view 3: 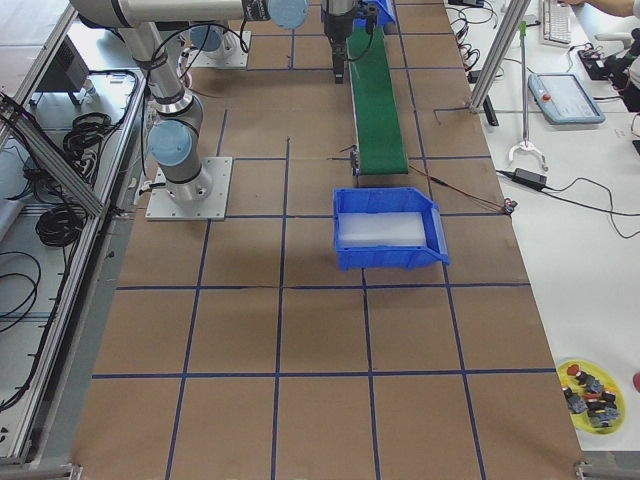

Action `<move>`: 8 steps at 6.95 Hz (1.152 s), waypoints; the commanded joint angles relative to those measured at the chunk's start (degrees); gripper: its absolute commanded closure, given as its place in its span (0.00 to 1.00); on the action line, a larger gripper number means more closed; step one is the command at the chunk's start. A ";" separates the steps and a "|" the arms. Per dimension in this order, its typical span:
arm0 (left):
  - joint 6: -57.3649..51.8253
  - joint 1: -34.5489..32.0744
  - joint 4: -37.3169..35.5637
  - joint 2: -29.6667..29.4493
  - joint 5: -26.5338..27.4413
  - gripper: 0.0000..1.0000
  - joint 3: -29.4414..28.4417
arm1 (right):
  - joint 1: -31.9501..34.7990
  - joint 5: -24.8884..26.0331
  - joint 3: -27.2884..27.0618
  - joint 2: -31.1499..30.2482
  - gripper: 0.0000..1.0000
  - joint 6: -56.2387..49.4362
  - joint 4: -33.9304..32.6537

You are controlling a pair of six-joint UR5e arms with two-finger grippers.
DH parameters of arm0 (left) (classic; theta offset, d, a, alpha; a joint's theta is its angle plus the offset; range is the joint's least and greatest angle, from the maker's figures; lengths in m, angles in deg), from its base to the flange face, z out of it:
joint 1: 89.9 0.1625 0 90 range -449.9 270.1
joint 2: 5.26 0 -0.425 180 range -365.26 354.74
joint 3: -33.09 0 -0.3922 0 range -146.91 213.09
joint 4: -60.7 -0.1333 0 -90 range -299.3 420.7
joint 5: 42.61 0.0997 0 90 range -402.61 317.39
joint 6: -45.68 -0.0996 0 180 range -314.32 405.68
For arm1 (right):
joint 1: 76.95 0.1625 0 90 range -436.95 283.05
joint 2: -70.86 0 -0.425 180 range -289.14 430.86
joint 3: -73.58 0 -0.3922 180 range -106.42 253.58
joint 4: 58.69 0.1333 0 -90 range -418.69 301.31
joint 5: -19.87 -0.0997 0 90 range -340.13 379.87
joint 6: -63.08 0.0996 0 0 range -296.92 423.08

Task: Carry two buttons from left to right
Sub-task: 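Move the left gripper over the blue bin holding the buttons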

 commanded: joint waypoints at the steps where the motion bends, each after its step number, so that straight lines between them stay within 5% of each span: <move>1: 0.00 0.00 0.00 0.02 0.00 0.00 0.08 | -0.02 0.03 -0.20 -0.77 0.00 -0.60 0.48; 8: -0.87 0.17 0.00 0.29 0.26 0.00 0.96 | -0.02 -0.05 0.15 0.72 0.00 -0.70 0.04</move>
